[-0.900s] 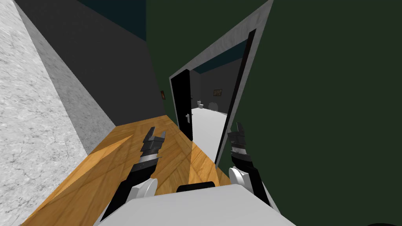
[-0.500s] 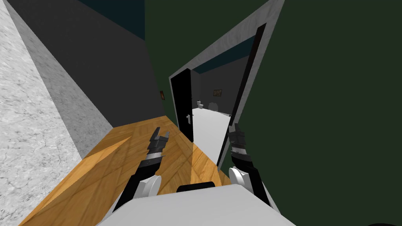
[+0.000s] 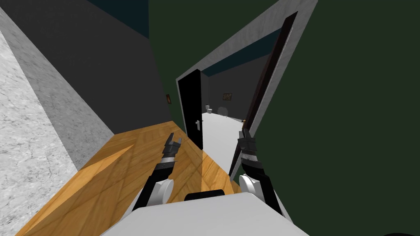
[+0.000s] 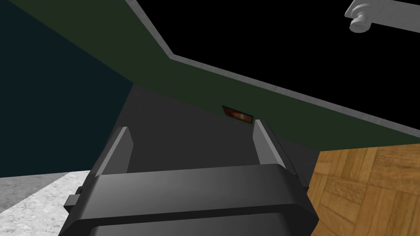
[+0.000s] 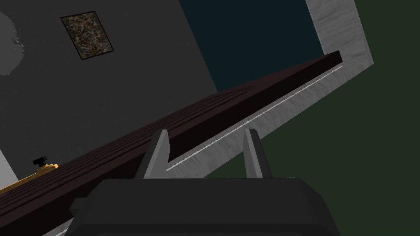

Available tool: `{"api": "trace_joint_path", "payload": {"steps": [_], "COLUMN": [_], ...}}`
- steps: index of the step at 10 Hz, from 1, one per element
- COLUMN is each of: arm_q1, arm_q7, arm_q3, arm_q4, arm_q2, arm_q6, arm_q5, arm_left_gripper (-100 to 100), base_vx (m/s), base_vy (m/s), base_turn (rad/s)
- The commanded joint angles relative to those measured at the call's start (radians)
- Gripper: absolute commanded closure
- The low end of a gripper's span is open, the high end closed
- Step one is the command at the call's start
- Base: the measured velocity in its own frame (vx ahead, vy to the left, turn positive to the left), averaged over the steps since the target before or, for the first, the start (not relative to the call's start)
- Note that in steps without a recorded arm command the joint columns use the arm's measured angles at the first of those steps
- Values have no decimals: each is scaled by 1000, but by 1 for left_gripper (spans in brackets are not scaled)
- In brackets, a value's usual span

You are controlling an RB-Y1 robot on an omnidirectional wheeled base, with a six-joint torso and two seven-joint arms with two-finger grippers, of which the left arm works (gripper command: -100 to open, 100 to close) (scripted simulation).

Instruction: Push the door open

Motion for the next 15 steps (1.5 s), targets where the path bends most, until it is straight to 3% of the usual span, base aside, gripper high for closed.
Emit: {"api": "trace_joint_path", "payload": {"steps": [1, 9, 10, 14, 15], "arm_q1": [-25, -179, -179, -266, -266], "arm_q7": [9, 53, 53, 78, 78], "arm_q3": [-8, -62, -62, -93, -93], "arm_q4": [44, 266, 273, 398, 403], "arm_q2": [8, 35, 35, 45, 45], "arm_q6": [-8, -26, -26, -36, -36], "arm_q5": [-5, -39, -39, -59, -59], "arm_left_gripper": [-100, -100, -100, -100, -100], "base_vx": [106, 93, 69, 73, 74], "base_vy": [83, 100, 70, 89, 68], "base_turn": [-31, -37, -16, -36, -16]}}
